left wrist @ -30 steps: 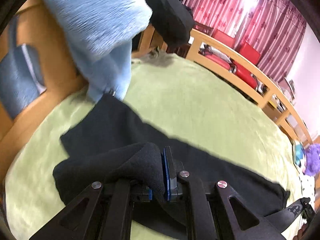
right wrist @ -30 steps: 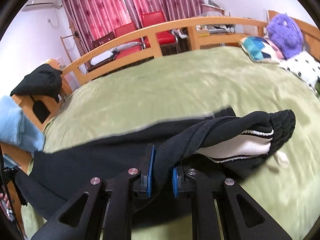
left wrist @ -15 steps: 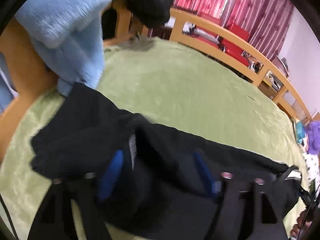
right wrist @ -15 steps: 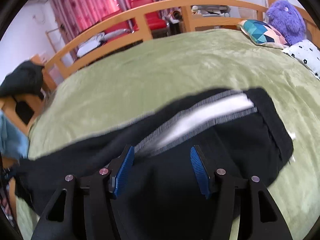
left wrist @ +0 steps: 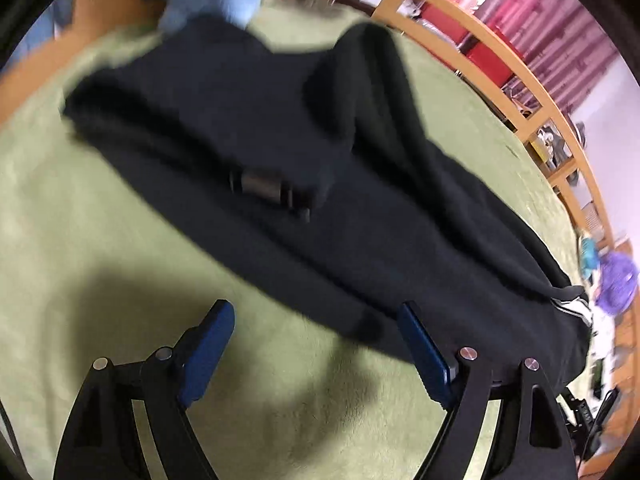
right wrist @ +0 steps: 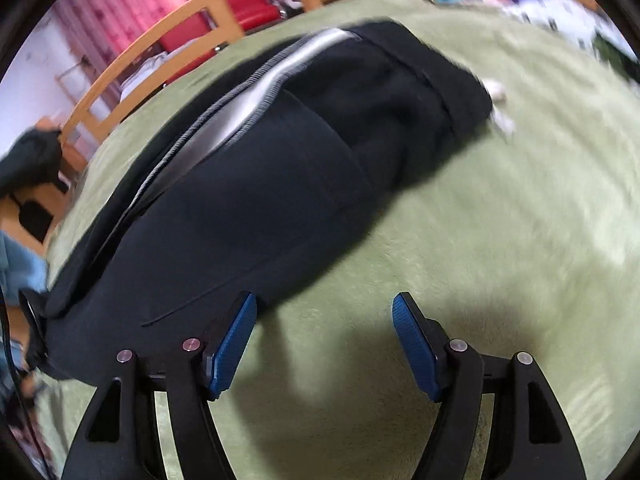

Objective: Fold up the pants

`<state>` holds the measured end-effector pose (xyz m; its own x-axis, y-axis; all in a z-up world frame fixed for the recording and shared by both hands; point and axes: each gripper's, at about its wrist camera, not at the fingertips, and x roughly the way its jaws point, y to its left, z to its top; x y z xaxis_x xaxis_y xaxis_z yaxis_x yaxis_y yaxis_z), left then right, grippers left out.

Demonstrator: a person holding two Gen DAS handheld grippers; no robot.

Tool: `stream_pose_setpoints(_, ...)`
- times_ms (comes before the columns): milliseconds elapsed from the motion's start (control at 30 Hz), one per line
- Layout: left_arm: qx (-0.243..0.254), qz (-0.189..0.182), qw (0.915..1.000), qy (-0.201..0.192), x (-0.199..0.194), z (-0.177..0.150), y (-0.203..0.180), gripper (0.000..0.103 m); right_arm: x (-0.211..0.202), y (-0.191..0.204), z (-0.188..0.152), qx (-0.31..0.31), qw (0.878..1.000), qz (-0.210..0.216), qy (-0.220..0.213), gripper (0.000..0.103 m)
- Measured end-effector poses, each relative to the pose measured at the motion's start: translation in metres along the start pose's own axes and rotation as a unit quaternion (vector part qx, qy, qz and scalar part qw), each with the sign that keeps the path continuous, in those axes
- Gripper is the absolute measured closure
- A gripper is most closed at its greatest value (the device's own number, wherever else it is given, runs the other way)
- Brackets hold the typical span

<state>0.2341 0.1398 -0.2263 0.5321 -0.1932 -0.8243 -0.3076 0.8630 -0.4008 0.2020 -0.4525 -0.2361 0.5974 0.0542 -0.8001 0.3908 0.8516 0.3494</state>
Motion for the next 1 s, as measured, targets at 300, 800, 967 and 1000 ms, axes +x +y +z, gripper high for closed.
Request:
stream_pose_setpoints(300, -0.033, -0.009, 0.9983, -0.047, 0.026, 0.018, -0.011, 0.022, 0.020, -0.003, 0.022, 0.059, 0.996, 0.044, -0.046, 0.023)
stream_pose_setpoints(800, 0.000, 0.019, 0.9959, -0.089, -0.029, 0.005, -0.013, 0.092, 0.007, 0.019, 0.041, 0.083, 0.991, 0.035, -0.099, 0.090)
stream_pose_setpoints(967, 0.002, -0.011, 0.9970, -0.076, -0.063, -0.026, -0.009, 0.095, -0.041, 0.009, 0.023, 0.076, 0.991, 0.043, -0.098, 0.091)
stream_pose_setpoints(1000, -0.002, -0.018, 0.9976, -0.066, -0.066, -0.037, -0.012, 0.095, -0.053, 0.004, 0.015, 0.070, 0.992, 0.039, -0.099, 0.091)
